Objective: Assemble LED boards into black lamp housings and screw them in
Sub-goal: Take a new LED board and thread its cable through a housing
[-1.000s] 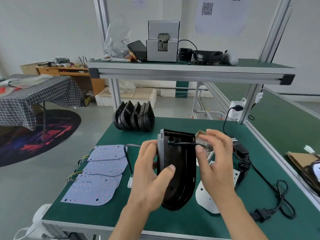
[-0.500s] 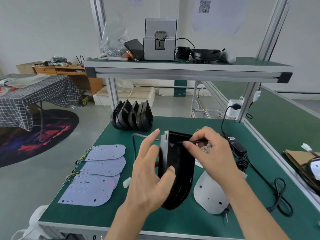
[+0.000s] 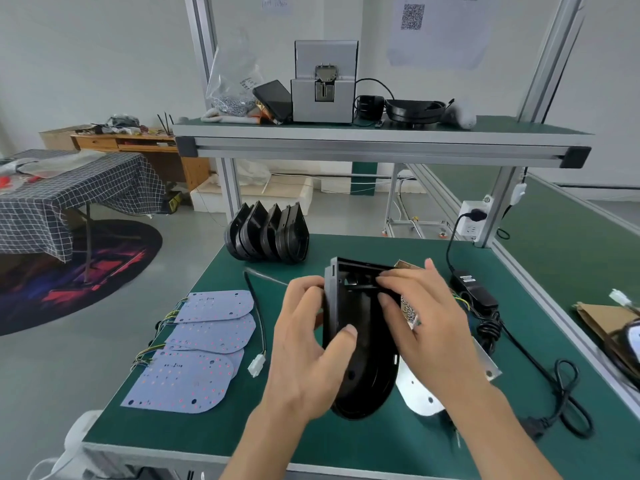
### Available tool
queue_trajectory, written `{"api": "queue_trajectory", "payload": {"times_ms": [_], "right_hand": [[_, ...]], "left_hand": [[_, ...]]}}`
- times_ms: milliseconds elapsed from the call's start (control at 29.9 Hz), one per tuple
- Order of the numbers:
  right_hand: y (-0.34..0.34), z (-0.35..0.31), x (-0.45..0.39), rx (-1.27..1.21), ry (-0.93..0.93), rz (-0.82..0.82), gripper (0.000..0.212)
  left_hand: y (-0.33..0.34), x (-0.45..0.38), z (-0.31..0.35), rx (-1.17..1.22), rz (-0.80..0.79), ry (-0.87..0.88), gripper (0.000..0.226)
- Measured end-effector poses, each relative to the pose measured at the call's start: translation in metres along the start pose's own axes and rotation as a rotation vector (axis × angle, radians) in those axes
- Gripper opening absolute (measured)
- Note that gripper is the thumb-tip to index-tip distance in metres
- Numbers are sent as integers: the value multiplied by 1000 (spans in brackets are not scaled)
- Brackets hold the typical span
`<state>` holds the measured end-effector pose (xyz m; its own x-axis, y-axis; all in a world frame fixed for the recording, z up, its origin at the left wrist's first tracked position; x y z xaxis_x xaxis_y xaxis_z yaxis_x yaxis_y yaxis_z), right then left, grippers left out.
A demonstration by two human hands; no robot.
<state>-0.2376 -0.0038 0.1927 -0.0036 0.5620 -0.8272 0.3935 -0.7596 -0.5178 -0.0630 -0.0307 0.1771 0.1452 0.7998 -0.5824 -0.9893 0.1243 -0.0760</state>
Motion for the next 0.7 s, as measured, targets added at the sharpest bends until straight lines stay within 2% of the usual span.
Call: {"api": "queue_trajectory", "payload": {"times_ms": [67,134,201,301,402,569,703], "right_hand": [[-11,6,2,99,28,-19,21],[-17,21,4,136,120,-110,23],[-15,35,5,40,231,-238,26],[-8,48,6,23,268,-364,46],[4,59,5,-218,337,-510,49],[3,73,2,-553,470,-460,40],[8,77,2,-537,480,-478,26]], "left_hand": [[-3,0,-4,27,28,-23,21],[-6,0,-7,51,36,-47,22],[-7,1,-8,46,27,-47,23],[-8,3,-6,83,38,-40,24],[-12,4,-7,156,64,-49,29],[-19,4,-9,163,100,-74,27],[-18,5,-14,163,104,-101,26]]}}
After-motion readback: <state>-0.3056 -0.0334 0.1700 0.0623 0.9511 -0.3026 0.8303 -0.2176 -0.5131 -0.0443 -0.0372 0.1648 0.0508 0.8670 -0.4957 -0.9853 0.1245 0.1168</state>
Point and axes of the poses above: each hand's wrist, its own x-axis away from the middle knuckle, its own y-axis out of the palm, z = x × y, the point moved 8 cm from there along -x, towards the middle knuckle, and after that the axes turned 13 degrees about x, right-handed, at the moved point
